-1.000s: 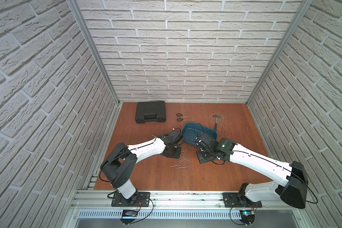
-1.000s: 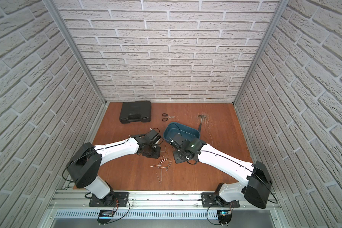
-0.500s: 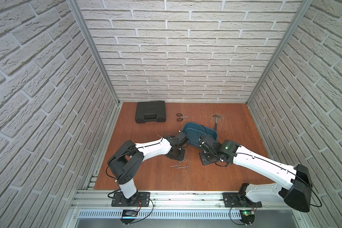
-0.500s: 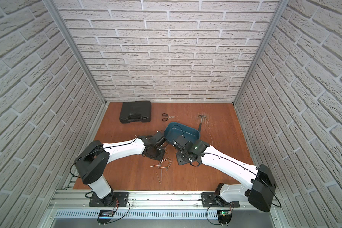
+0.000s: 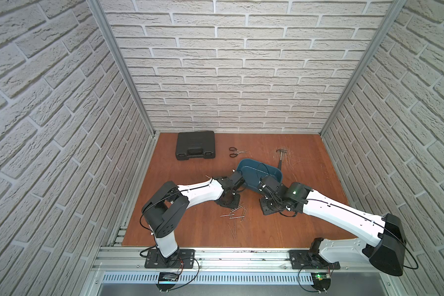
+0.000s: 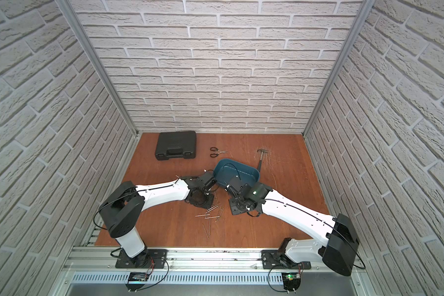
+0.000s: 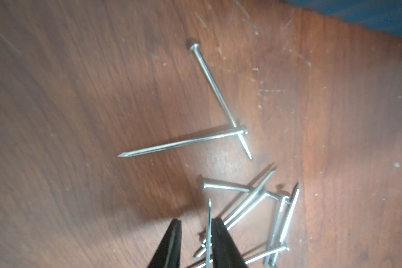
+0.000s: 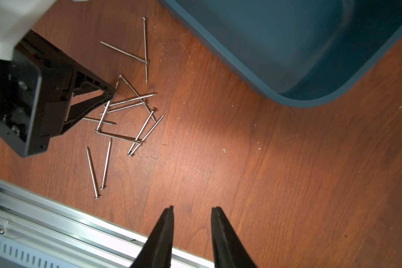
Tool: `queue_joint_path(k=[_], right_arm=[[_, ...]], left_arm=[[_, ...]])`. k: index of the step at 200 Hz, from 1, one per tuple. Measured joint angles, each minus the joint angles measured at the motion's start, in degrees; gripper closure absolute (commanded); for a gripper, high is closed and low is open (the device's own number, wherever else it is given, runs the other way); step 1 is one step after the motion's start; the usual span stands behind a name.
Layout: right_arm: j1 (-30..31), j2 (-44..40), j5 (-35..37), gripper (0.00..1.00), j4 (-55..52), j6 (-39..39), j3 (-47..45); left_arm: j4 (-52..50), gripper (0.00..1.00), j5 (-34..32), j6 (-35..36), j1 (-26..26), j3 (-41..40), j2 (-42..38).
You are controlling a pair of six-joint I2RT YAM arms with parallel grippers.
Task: Put the nails on the desktop into the storage box
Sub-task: Pick up the nail from the center of the board.
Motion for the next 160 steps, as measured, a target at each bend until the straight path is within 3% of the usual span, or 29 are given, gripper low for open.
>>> queue_joint_path(k=[160], right_arm=[[0.0,0.0,-0.2,0.69,0.4,0.1,-0.7]], left_arm=[[-0.3,0.81,0.5,0.2,-0.4,1.5,2.8]])
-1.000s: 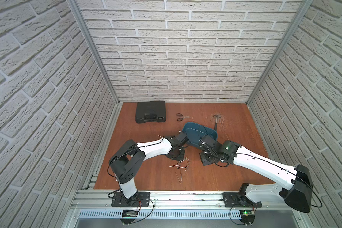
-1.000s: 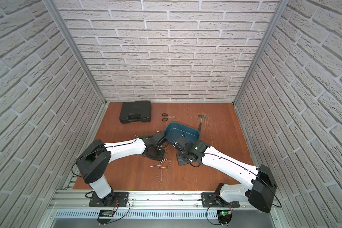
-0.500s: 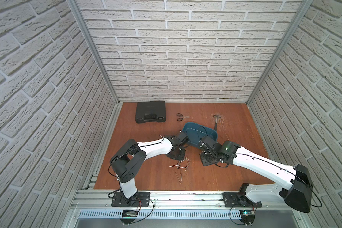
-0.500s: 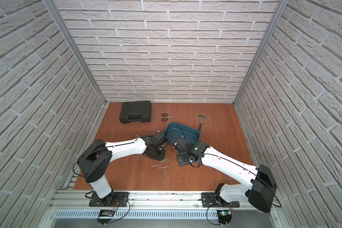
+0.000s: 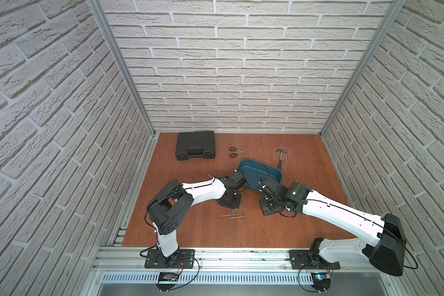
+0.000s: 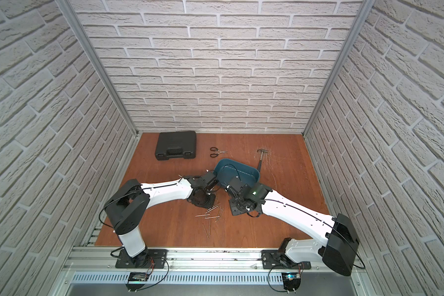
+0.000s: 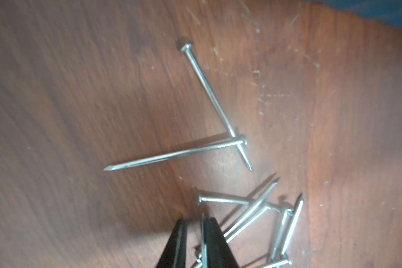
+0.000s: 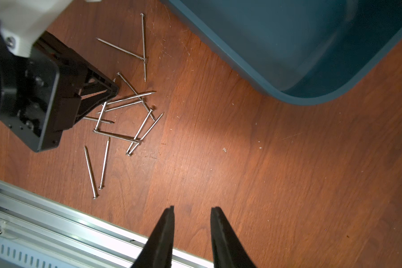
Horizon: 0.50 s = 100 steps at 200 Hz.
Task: Put the nails on the desktop into the storage box
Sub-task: Pick up the nail from the center of the board.
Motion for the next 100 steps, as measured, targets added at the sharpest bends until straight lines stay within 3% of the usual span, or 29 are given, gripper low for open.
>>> queue_joint_path(k=[100], right_arm=[[0.0,0.0,0.4,0.69,0.0,-0.2,-0.2]], left_arm=[[-0.2,0.95,0.2,0.3,-0.6,0.2,0.3]])
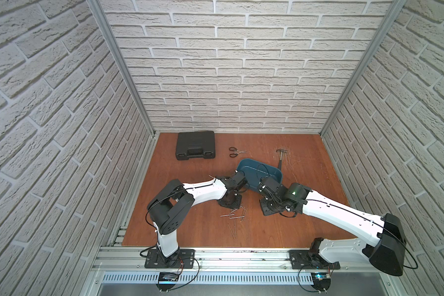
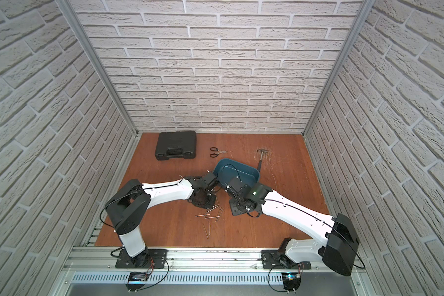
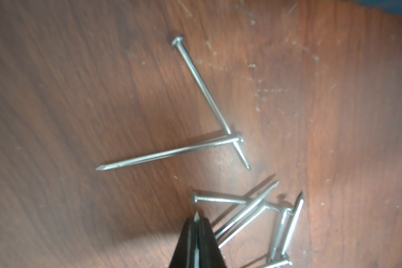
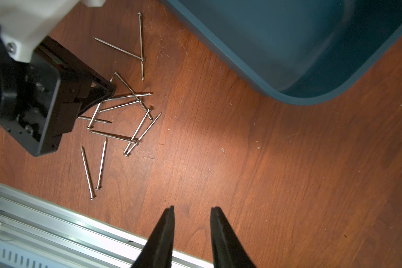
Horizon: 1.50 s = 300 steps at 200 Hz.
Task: Put the nails on the desktop into the storage box
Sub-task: Pick up the nail from the center of the board.
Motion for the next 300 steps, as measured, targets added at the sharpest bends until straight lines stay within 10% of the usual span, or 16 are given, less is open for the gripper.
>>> queue_joint_path(k=[164,243,300], right_arm=[[-0.8,0.0,1.9,0.71,0.2,-1.5,0.6],[-7.3,-4.0,4.1,0.75,-0.1,-3.5,3.9],[-12.1,-11.1,8.3,0.43,0.1,-3.5,4.3]], left_arm=[[-5.9,1.0,-2.2,0.0,0.2,2.3,-4.9],[-11.4,1.0,-3.2,3.5,5.5,18.1,-5.4],[-14.1,1.0,-1.8,8.0,7.8,38.4,6.6]])
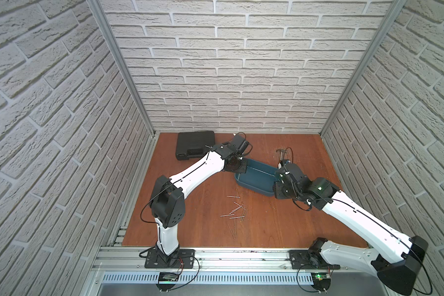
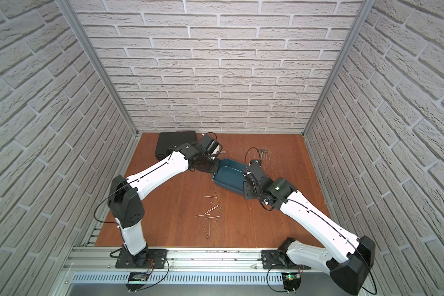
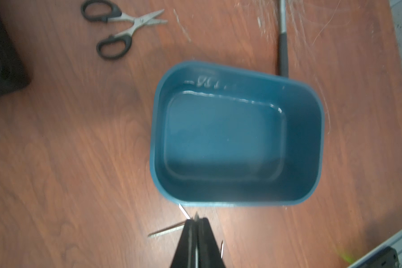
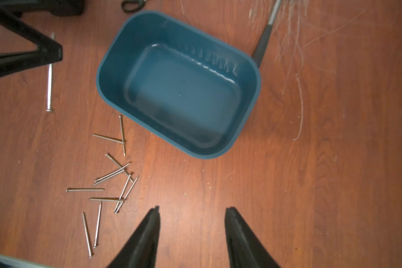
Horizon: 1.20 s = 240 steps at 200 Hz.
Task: Put the nails on the desktop into the storage box
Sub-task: Pick up the nail from the center of the board, then place the nail in the storage box.
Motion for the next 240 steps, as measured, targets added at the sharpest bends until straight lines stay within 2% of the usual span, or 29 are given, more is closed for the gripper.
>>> queue_joint_path(k=[26,62,80,88,106,139,170,240], right_arm=[[-1.7,-3.5,0.8,0.43,-0.2,0.0,0.0],[-3.1,-4.8,1.2,0.43,-1.2,0.0,-0.2],[-3.5,-5.4,1.0,0.42,-1.6,0.0,-1.0],[-3.7,-5.6,0.8,0.42,-1.8,0.0,-1.4],[-3.9,-6.2,0.1,0.41,-2.3,0.0,-2.4],[-4.0,-6.2,-1.6,0.41,-2.7,0.0,-3.4],[-4.0,-4.9,-3.1,0.42,-2.5,-1.2,-3.4],[-4.1,1.2,-9.2,0.47,1.4,-4.3,-3.4]], left_arm=[[-1.1,1.0,1.0,1.4,0.1,8.3,7.0],[-2.8,1.0,2.2,2.7,0.1,15.1,13.4],[-3.0,0.69,2.7,3.2,0.1,16.8,15.2],[-3.1,0.6,2.9,3.2,0.1,16.9,15.5],[-3.5,0.52,2.9,3.4,0.1,16.9,15.6],[-3.5,0.51,2.1,3.4,0.3,16.7,15.3],[-3.3,0.5,0.4,2.7,0.7,11.4,10.6],[-1.2,0.53,-2.8,-1.7,1.5,-12.6,-7.8]])
